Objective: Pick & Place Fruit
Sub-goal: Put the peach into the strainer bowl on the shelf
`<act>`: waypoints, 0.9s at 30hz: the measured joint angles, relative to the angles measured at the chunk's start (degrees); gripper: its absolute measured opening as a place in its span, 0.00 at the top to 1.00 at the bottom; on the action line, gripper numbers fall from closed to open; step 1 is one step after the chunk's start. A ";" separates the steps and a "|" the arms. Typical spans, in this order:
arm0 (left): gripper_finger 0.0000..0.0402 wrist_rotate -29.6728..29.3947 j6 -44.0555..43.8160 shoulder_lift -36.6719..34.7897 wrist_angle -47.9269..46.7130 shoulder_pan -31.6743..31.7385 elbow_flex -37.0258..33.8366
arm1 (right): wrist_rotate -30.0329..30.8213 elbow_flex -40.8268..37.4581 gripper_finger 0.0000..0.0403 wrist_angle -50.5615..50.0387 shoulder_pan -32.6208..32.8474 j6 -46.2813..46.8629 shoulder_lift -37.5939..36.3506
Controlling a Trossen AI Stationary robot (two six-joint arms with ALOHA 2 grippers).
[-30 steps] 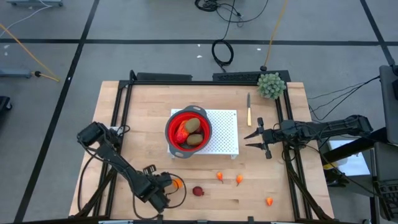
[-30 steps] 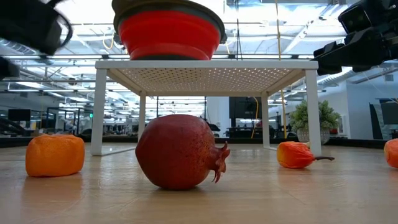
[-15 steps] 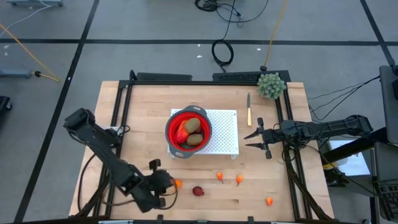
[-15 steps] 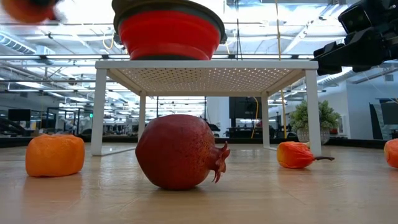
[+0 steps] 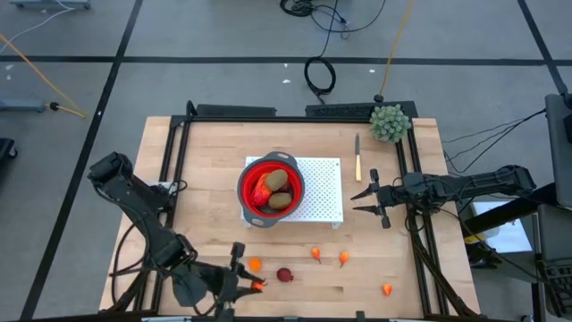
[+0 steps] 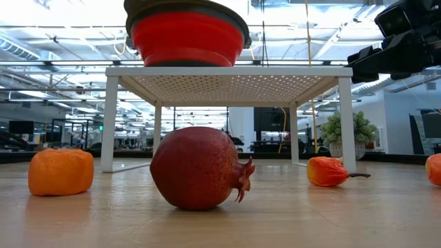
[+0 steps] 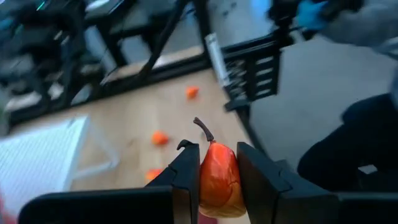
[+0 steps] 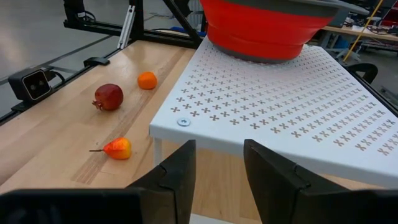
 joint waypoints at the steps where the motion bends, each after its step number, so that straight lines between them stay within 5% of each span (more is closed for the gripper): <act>1: 0.80 1.36 1.98 0.00 1.46 0.12 0.00 | 0.00 0.00 0.68 -0.01 0.00 0.00 0.00; 14: 0.80 22.58 30.85 0.00 21.20 0.31 0.00 | 0.00 0.00 0.68 0.00 0.00 -0.01 0.00; 27: 0.80 37.30 51.79 0.00 22.78 0.25 0.00 | 0.01 0.00 0.68 0.01 0.00 -0.02 0.00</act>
